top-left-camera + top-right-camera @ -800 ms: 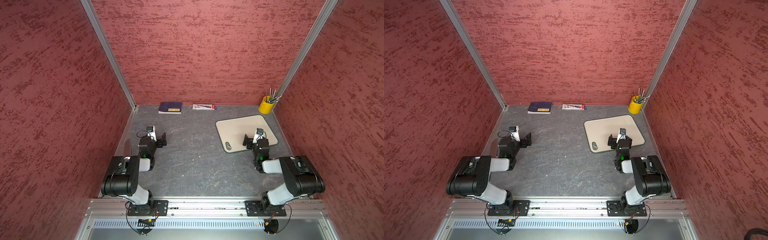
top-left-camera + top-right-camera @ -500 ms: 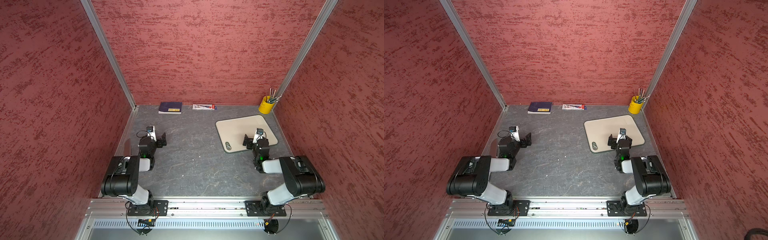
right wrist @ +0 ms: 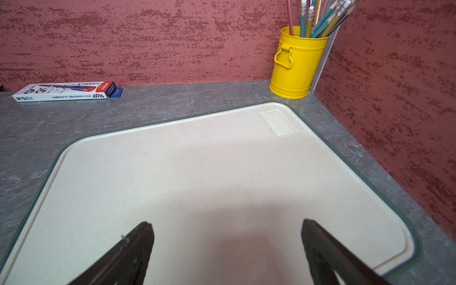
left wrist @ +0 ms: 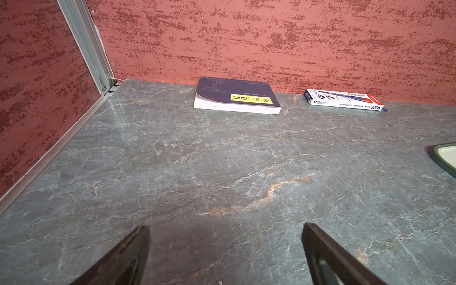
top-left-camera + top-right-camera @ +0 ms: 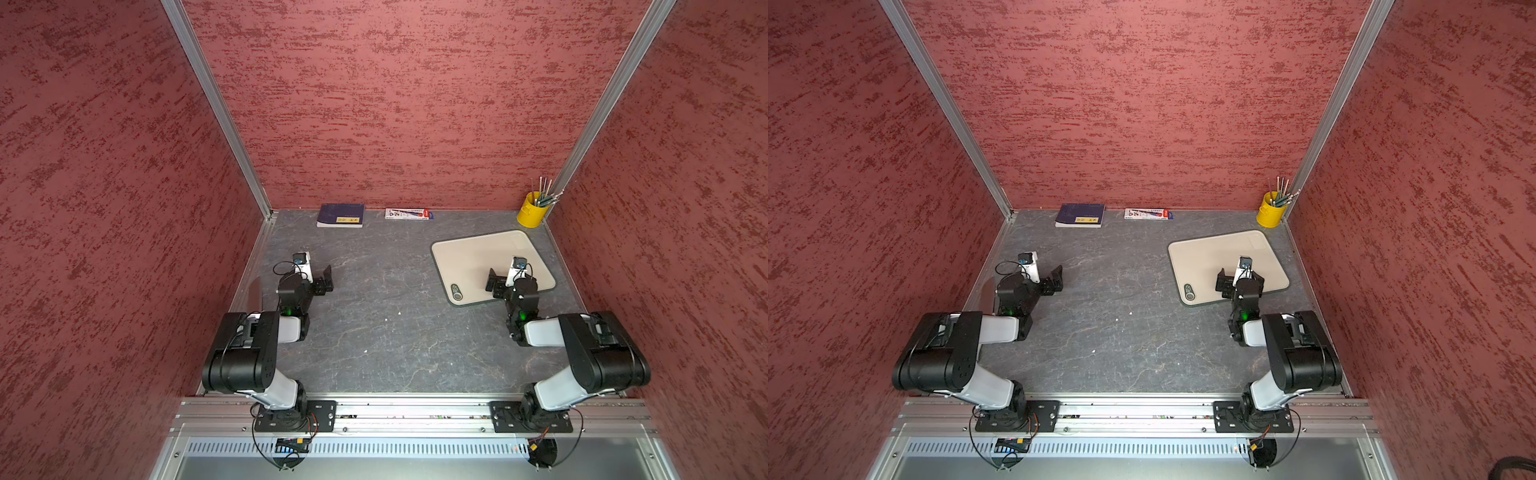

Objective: Align the knife with the edge of the cutting board
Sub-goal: Move the work surface to the center of the board.

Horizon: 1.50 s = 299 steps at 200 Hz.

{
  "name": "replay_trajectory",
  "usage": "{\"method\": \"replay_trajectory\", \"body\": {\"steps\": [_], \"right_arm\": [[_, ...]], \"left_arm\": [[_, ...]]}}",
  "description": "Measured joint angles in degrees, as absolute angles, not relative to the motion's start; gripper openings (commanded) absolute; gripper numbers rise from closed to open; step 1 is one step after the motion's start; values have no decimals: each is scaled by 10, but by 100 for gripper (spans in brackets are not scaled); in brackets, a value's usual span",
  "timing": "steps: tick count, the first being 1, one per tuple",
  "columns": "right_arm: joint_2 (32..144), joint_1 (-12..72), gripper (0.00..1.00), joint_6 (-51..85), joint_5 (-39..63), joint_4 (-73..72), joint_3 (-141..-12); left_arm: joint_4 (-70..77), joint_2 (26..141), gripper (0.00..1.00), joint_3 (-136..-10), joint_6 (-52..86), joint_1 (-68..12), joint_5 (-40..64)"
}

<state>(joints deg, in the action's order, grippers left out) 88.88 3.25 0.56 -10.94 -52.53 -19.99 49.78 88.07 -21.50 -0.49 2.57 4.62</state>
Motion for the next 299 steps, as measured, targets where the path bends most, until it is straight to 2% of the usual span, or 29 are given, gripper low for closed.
{"method": "replay_trajectory", "body": {"steps": [26,42,67,92,120,136,153,174,199,236,262,299], "right_arm": [[835,43,99,-4,-114,-472,-204],[769,48,98,1,-127,-392,-235],[700,51,98,65,-172,-251,-349],[679,38,99,260,-256,-28,-493],[681,20,98,303,-238,69,-521],[696,25,98,308,-178,119,-523],[732,34,98,309,-100,190,-553],[790,74,97,305,-44,267,-611],[859,155,97,290,-7,333,-667],[973,245,96,285,44,389,-714],[1027,268,96,288,60,415,-735],[1078,269,97,287,62,447,-762]], "left_arm": [[458,856,100,-219,-5,8,-1],[357,799,100,-254,-4,-5,-28],[185,731,100,-380,32,-2,-63],[44,708,100,-470,151,56,-69],[-69,711,100,-457,241,130,-38],[-133,722,100,-452,266,121,-15],[-194,750,89,-470,274,111,29],[-257,791,88,-504,267,103,76],[-323,790,89,-517,254,72,101],[-386,782,89,-522,251,-27,120],[-404,782,90,-522,275,-78,133],[-418,786,90,-522,287,-108,133]]}}
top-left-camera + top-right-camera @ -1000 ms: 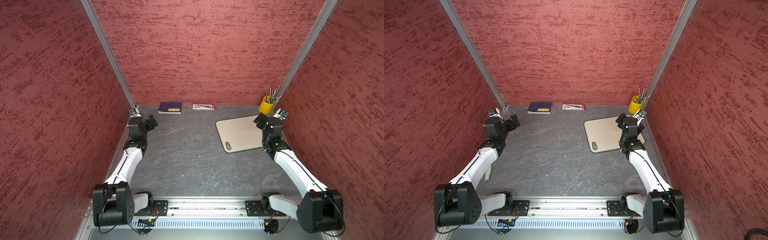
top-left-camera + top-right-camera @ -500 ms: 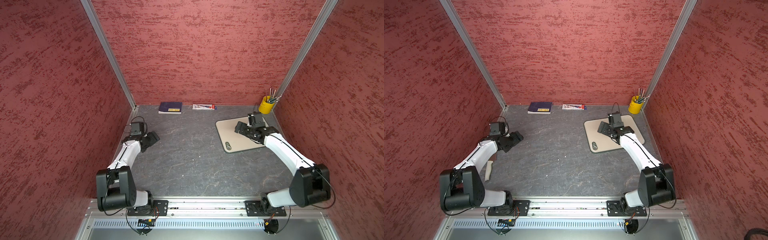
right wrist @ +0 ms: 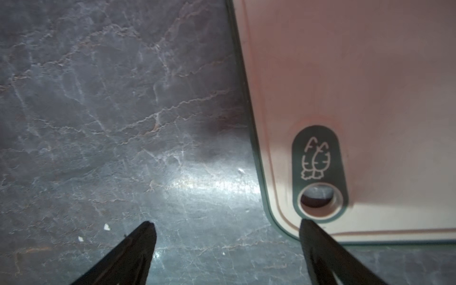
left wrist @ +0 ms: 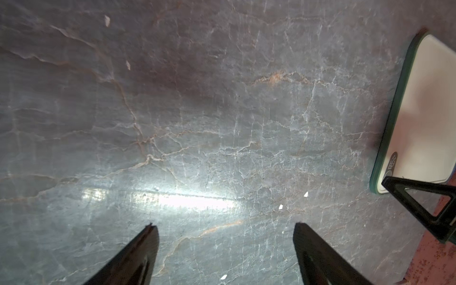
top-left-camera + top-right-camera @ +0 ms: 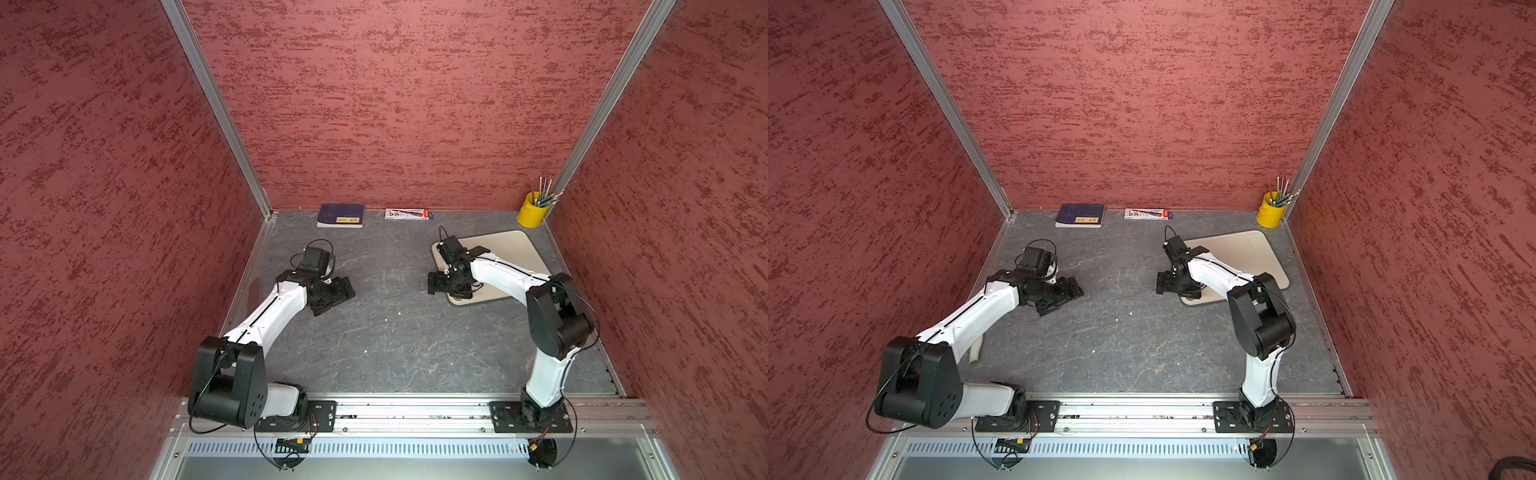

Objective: Align the knife with the edge of the cutting board
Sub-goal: Move the work surface to the center of the board.

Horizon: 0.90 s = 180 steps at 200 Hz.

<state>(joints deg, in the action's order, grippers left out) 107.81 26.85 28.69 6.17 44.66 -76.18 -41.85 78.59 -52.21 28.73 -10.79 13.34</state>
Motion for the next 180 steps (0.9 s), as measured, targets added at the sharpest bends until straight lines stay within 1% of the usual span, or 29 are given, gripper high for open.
{"method": "replay_trajectory", "body": {"steps": [65,128,180], "right_arm": [[1103,268,97,274,62,467,-771],[1118,261,98,237,40,483,-802],[1147,259,96,234,43,483,-803]], "left_arm": [[-447,793,91,-526,280,-113,115],[-455,793,91,-526,280,-112,110],[-455,792,92,-526,279,-98,104]]}}
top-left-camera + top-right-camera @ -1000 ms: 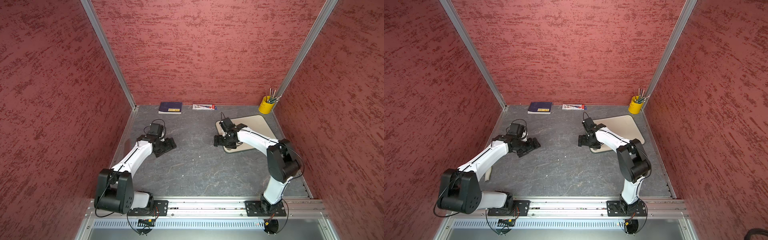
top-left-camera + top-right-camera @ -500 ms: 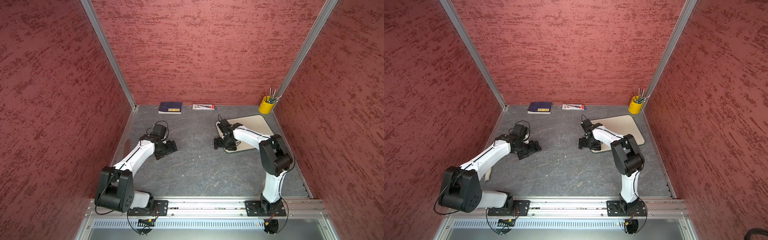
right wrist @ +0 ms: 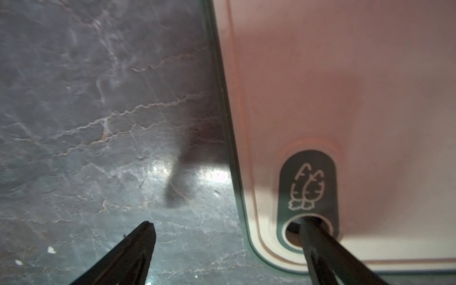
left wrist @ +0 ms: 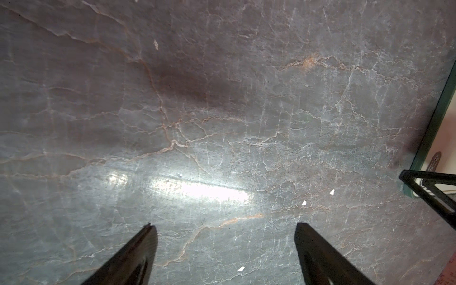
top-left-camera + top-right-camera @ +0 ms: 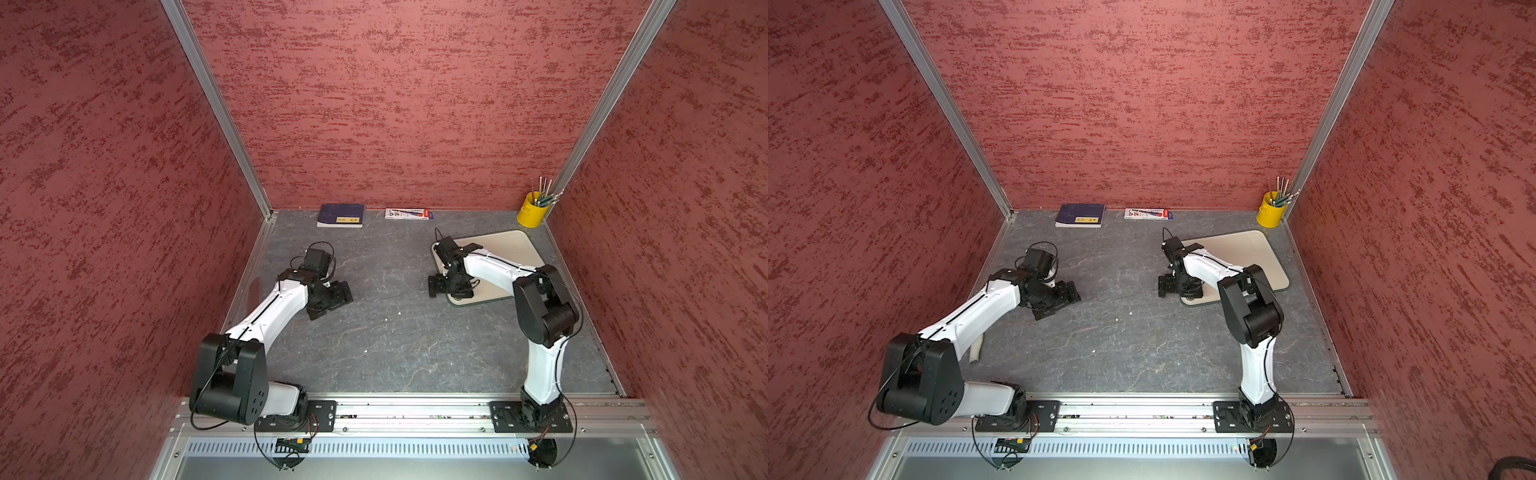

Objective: Align the knife with the edge of the cutting board
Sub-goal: Move the work surface to the center of the board.

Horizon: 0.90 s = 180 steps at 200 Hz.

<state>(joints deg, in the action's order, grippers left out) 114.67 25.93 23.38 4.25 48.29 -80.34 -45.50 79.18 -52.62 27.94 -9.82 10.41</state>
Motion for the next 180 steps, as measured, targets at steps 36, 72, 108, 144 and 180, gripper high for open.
{"method": "replay_trajectory", "body": {"steps": [36,72,108,144,180], "right_arm": [[1151,264,94,243,70,480,-811],[1207,320,94,263,93,493,-898],[1311,419,94,280,133,513,-1071],[1379,480,94,287,179,529,-1189],[1368,480,97,274,185,547,-1194]], "left_arm": [[-457,787,92,-526,280,-72,113],[-456,745,91,-515,281,-17,136],[-459,721,90,-508,281,19,154],[-469,712,90,-492,281,32,168],[-460,712,90,-490,284,33,205]]}}
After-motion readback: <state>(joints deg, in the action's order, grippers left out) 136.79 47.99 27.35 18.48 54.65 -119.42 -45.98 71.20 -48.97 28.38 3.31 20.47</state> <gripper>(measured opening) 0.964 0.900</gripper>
